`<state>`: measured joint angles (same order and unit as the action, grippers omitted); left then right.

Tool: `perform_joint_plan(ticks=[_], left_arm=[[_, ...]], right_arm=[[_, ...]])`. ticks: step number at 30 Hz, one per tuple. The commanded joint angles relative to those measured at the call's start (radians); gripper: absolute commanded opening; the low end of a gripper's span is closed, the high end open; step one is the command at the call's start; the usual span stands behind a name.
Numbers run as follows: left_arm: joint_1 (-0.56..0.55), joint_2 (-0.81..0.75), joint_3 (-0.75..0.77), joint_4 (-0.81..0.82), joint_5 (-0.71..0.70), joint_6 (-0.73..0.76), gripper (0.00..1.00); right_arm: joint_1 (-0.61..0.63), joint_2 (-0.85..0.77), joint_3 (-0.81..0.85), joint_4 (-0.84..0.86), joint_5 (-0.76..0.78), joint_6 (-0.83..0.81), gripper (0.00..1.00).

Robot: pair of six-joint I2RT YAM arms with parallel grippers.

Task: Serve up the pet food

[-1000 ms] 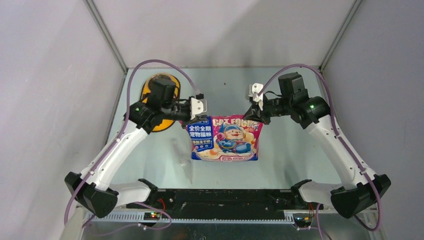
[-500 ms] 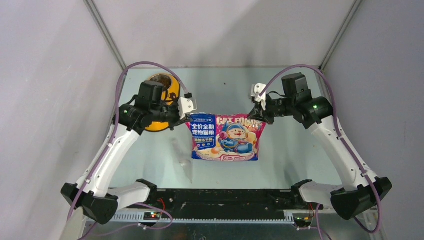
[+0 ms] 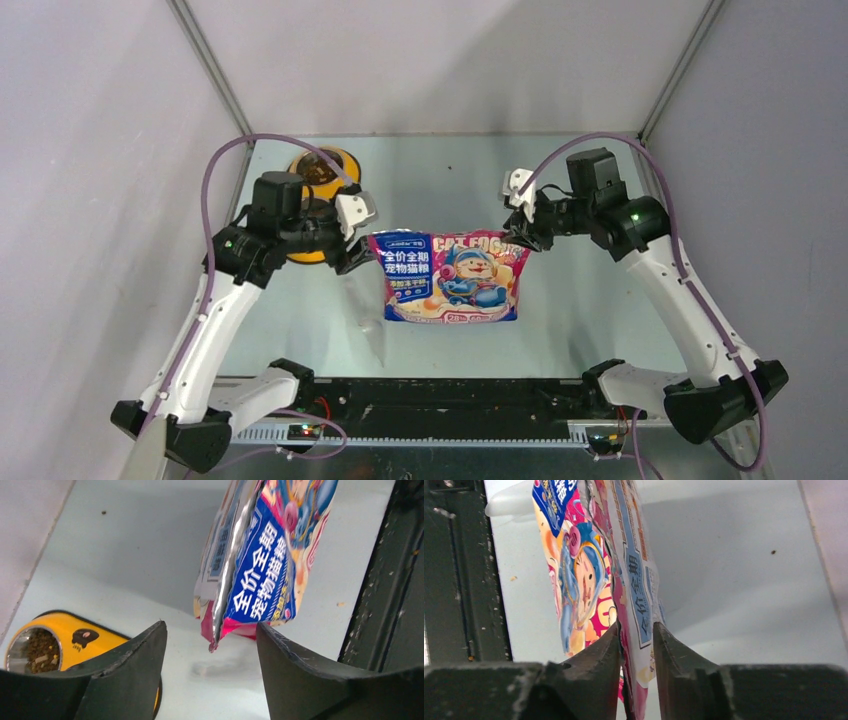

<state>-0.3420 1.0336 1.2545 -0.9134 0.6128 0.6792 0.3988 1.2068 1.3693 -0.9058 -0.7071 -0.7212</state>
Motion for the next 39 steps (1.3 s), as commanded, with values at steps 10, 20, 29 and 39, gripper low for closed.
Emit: perform_joint_plan(ticks=[10,20,29,39], left_arm=[[-0.104,0.129,0.068,0.209,0.173,-0.093,0.73],[-0.143,0.187,0.092,0.173,0.128,-0.019,0.36],[-0.140,0.160,0.060,0.140,0.037,0.016,0.00],[-0.139,0.158,0.062,0.132,0.015,-0.005,0.00]], right_arm=[[0.230,0.193,0.226,0.031,0.105,0.070,0.53],[0.284,0.293,0.285,0.074,0.130,0.098,0.36],[0.283,0.196,0.205,0.121,0.266,0.072,0.07],[0.278,0.135,0.162,0.091,0.283,0.030,0.00]])
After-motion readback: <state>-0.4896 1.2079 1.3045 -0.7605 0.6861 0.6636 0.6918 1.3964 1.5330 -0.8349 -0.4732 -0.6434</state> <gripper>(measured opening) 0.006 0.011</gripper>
